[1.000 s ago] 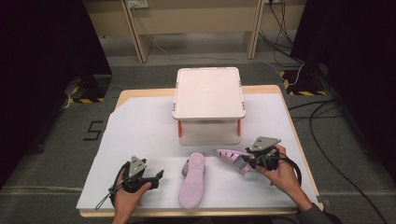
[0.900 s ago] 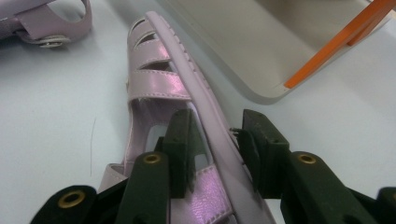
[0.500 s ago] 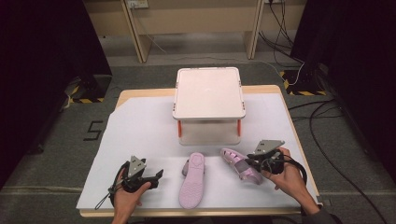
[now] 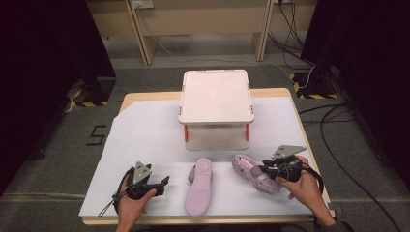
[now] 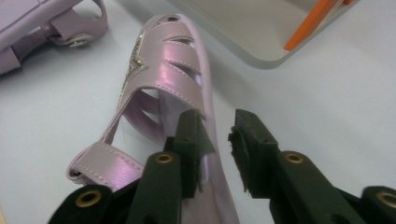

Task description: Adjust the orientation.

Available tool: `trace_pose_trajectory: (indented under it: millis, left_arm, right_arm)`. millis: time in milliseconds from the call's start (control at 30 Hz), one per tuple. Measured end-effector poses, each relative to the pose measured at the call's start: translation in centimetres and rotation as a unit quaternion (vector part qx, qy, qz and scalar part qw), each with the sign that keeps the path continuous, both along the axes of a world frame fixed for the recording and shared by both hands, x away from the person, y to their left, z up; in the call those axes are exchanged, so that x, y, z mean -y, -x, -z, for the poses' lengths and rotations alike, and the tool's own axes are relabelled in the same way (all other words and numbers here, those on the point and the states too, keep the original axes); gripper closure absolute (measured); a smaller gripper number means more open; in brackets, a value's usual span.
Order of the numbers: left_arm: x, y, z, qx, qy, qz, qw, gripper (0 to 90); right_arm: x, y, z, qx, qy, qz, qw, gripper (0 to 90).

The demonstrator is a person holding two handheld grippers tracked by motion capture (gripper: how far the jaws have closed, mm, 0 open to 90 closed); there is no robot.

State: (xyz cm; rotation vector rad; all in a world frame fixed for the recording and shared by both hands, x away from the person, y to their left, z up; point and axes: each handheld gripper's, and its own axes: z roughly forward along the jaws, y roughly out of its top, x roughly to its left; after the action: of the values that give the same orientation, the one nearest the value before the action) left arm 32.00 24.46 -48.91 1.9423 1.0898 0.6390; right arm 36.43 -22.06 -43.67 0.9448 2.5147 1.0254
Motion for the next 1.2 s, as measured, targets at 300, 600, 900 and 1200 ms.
trace_pose_trajectory:
  millis: [300,600,900,1200]
  left_arm:
    - [0.0,0.0,0.0,0.001,0.001,0.000,1.0000,17.5]
    - [-0.1,0.0,-0.1,0.002,0.001,-0.001,1.0000,17.6]
    - [-0.1,0.0,0.0,0.001,0.000,-0.002,1.0000,17.6]
    - [-0.1,0.0,-0.1,0.004,0.002,-0.003,1.0000,17.7]
  right_arm:
    - [2.1,-1.5,1.2,-0.021,-0.068,0.059,0.9957,54.8]
    - [3.9,-2.0,1.0,-0.007,-0.061,0.097,0.9934,47.6]
    - [5.5,-1.5,-0.1,0.028,-0.071,0.119,0.9900,40.7]
    - [4.8,-0.8,-0.6,0.058,-0.071,0.073,0.9931,37.2]
